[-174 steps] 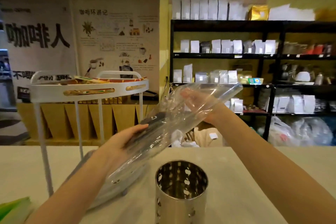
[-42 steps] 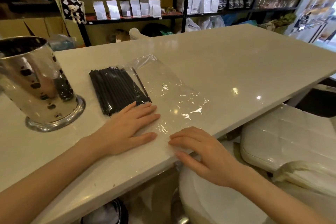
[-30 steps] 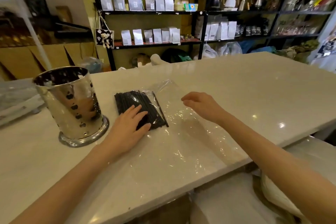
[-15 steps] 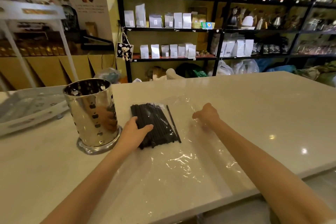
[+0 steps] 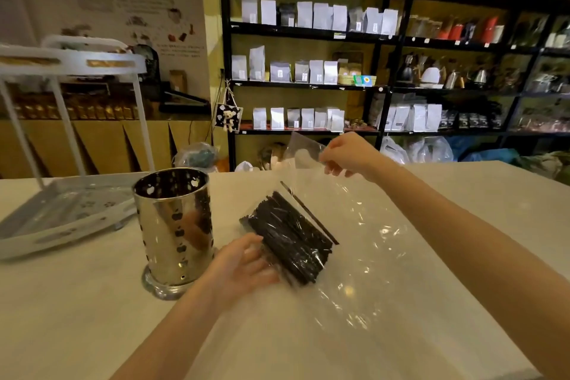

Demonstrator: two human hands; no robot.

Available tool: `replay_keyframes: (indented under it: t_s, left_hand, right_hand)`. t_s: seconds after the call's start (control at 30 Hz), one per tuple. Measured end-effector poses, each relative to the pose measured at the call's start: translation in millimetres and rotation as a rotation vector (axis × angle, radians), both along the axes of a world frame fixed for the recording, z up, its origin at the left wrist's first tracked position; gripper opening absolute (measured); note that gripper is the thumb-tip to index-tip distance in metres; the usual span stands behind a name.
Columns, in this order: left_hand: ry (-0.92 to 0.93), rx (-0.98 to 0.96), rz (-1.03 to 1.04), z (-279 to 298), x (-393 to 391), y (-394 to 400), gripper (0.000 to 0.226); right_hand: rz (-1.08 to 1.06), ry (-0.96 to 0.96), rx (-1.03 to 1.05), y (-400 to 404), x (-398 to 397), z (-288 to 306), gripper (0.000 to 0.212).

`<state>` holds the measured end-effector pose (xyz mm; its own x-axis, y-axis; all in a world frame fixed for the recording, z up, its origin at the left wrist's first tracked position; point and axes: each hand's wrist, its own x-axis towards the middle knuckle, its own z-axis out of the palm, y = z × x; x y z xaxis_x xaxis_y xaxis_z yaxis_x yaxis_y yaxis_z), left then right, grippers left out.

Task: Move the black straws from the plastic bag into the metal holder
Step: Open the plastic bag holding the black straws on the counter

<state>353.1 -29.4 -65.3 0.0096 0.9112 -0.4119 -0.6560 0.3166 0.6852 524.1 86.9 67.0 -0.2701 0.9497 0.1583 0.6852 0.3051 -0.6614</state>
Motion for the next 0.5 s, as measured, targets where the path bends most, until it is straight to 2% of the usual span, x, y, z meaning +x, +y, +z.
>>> replay_keyframes:
  t_s: [0.03, 0.1, 0.17, 0.33, 0.5]
  left_hand:
    - [-0.066, -0.014, 0.0, -0.2, 3.0, 0.6, 0.008]
    - [-0.129, -0.037, -0.006, -2.6, 5.9, 4.7, 0.031]
    - [-0.117, -0.061, -0.023, -5.2, 8.0, 9.8, 0.049]
    - [-0.153, -0.091, -0.068, -4.6, 12.5, 13.1, 0.05]
    - [-0.205, -0.1, -0.085, 2.0, 17.9, 10.1, 0.053]
  right_hand:
    - [0.025, 0.016, 0.042, -2.3, -5.8, 8.5, 0.015]
    - [0.069, 0.019, 0.173, -7.2, -16.9, 19.3, 0.016]
    - [0.12, -0.058, 0.28, -12.1, -26.9, 25.0, 0.017]
    - [0.141, -0.134, 0.44, -16.0, -42.7, 37.6, 0.02]
    - [0.159, -0.214, 0.494, -17.3, -55.9, 47.8, 0.021]
